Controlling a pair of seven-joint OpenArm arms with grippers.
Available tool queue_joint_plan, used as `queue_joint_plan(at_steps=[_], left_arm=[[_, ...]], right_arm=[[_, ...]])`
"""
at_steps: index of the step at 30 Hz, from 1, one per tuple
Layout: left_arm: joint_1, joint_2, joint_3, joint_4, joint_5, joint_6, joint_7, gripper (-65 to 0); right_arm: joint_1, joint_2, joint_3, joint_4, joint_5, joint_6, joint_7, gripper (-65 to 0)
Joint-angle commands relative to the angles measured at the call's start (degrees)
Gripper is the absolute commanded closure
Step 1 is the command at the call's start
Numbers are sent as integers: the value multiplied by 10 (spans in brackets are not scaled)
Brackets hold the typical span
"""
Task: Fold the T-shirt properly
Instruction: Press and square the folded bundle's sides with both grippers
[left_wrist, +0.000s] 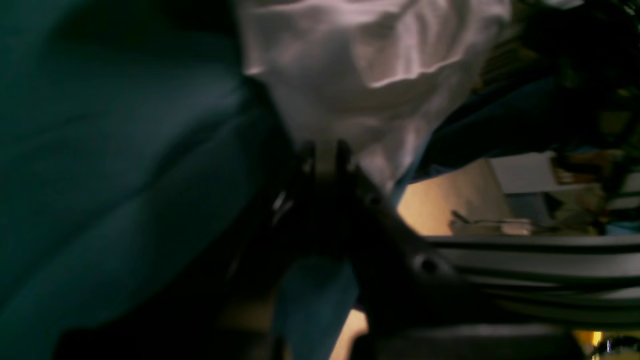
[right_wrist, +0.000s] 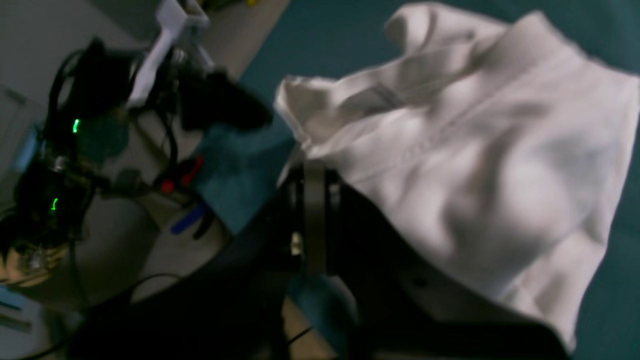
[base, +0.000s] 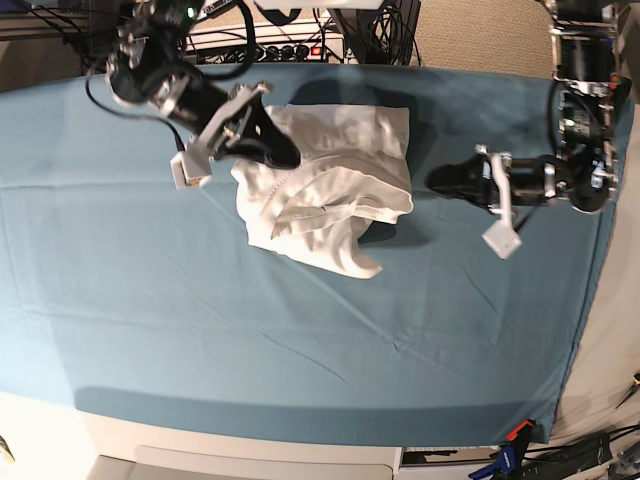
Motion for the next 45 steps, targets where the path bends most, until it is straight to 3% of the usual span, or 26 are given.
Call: queue_joint_plan(at_steps=[1,7,11,14,20,30,34,36,39,45], left_arm=[[-8,-1,-1,9,-17,-2,-8,0],[-8,17,-1,9,-17,-2,-8,0],[-8,16,-1,9,-17,-2,-8,0],[-8,16,-1,9,-17,-2,-8,0],[-8,28,5,13,-17,0,-8,0],[-28,111,92,15,-17,-11,-8,0],[-59,122,125,12,-17,-11,-8,0],[-67,122,134,11,48,-11,-21,0],[-64,122,144,1,150,-11,-86,0],[-62,123,179,-55,256,-11,-181,0]], right_arm=[[17,2,-1,-21,-3,0,16,0],[126,24,-1,-216,-21,0,27,0],[185,33,-1,-280,-39,0,41,0],[209,33,-1,-283,-75,0,52,0],[216,33,-1,-283,-78,0,52,0],[213,33,-1,-283,-80,0,52,0],[209,33,-1,-283,-80,0,49,0],[205,34,-1,-283,-80,0,49,0],[202,35,-1,-283,-80,0,50,0],[202,35,-1,-283,-80,0,50,0]])
